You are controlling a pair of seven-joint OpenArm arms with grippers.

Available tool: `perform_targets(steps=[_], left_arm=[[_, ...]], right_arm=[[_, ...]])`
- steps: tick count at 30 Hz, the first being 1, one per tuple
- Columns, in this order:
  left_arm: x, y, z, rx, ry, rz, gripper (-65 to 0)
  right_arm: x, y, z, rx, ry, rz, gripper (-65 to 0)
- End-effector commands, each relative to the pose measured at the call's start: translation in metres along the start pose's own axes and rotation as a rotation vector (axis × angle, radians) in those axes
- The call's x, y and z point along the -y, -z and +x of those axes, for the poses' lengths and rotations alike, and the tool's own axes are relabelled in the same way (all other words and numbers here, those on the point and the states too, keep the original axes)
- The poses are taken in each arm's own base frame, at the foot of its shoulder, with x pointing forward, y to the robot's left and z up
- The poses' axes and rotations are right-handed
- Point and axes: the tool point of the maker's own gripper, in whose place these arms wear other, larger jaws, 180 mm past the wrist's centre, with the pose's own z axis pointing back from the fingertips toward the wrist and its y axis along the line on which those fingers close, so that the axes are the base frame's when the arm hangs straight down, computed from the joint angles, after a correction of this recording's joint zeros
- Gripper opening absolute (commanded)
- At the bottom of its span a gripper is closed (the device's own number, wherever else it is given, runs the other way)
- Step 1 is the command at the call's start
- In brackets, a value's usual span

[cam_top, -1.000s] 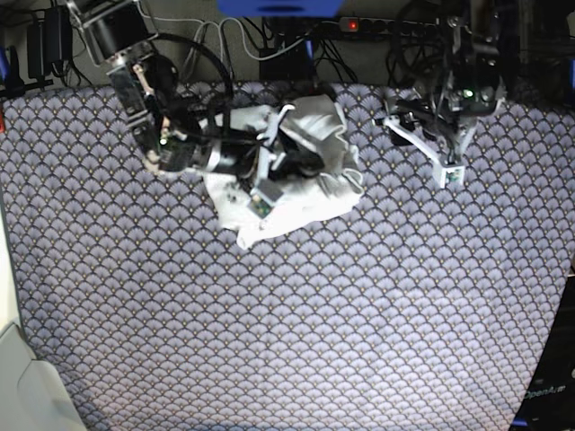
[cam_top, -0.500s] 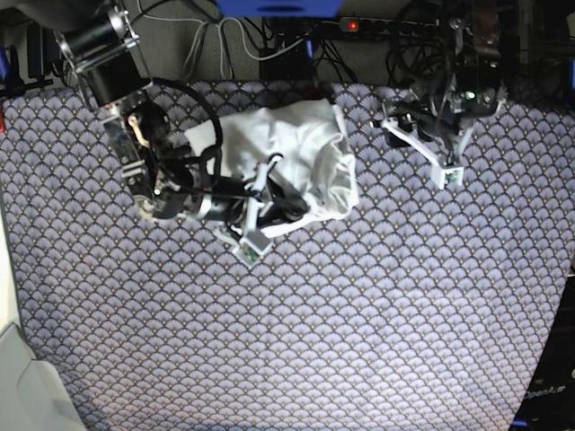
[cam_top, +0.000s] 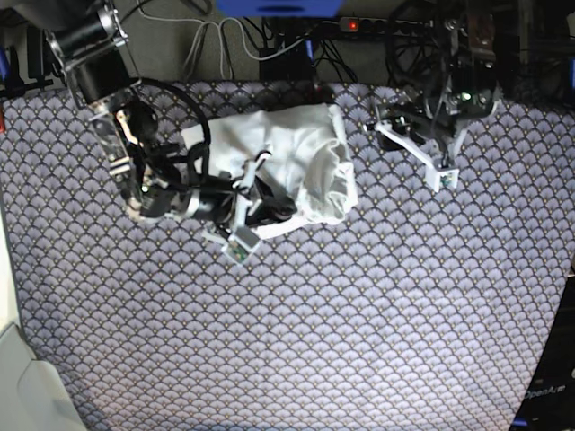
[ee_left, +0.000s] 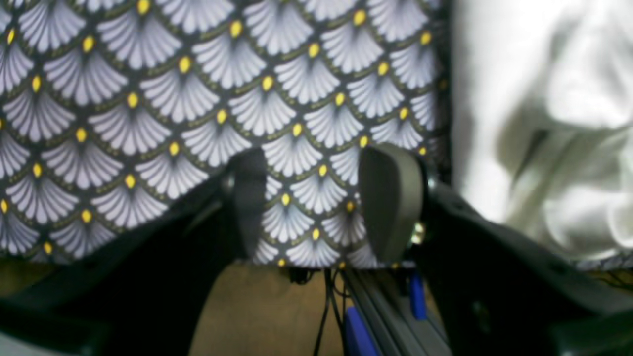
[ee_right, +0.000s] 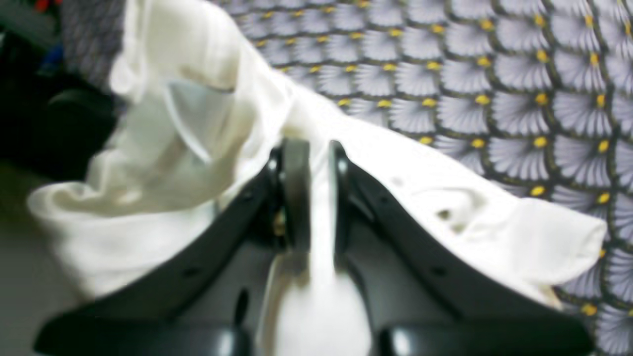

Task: Fold the T-shirt properly
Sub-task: 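Regrasp the bundle's edge with the right gripper and tuck it under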

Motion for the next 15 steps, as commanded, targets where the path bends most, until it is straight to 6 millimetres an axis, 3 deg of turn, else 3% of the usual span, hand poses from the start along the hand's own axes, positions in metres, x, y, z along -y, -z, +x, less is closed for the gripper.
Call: perform_targets(steps=[1, 8, 12, 15], left_arm=[[0.003, -0.005, 0.010, 0.036, 0.007, -0.010, -32.1], [0.035, -0.014, 0.018, 0.028, -0.059, -0.223, -30.8], [0.061, -0.033, 0.028, 0.053, -0.077, -0.367, -14.2], [0.061, -0.040, 0.034, 0.061, -0.113, -0.414, -3.4]], right_arm=[[-0.007, -0.005, 0.030, 0.073, -0.052, 0.018, -59.2], [-0.014, -0.009, 0.026, 0.001, -0.096, 0.020, -59.1], [-0.007, -0.017, 0.023, -0.016, -0.113, 0.003, -58.3], [0.003, -0.024, 0.021, -0.028, -0.119, -0.023, -50.1]])
